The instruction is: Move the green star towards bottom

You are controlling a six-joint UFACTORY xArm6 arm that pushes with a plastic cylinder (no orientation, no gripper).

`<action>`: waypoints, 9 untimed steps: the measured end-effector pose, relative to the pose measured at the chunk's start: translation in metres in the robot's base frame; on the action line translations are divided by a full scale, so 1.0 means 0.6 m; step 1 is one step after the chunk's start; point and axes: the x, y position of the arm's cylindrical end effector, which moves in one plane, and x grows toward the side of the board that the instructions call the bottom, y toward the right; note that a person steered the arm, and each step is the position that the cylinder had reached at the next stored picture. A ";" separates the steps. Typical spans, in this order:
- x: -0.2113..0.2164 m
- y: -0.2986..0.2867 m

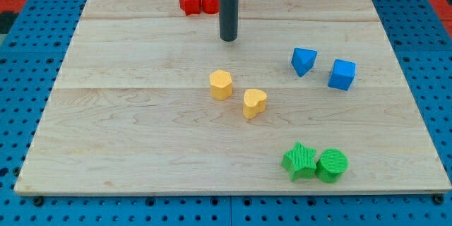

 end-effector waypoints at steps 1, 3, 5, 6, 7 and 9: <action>0.000 0.003; 0.099 0.023; 0.135 0.081; 0.134 0.081; 0.154 0.120; 0.240 0.264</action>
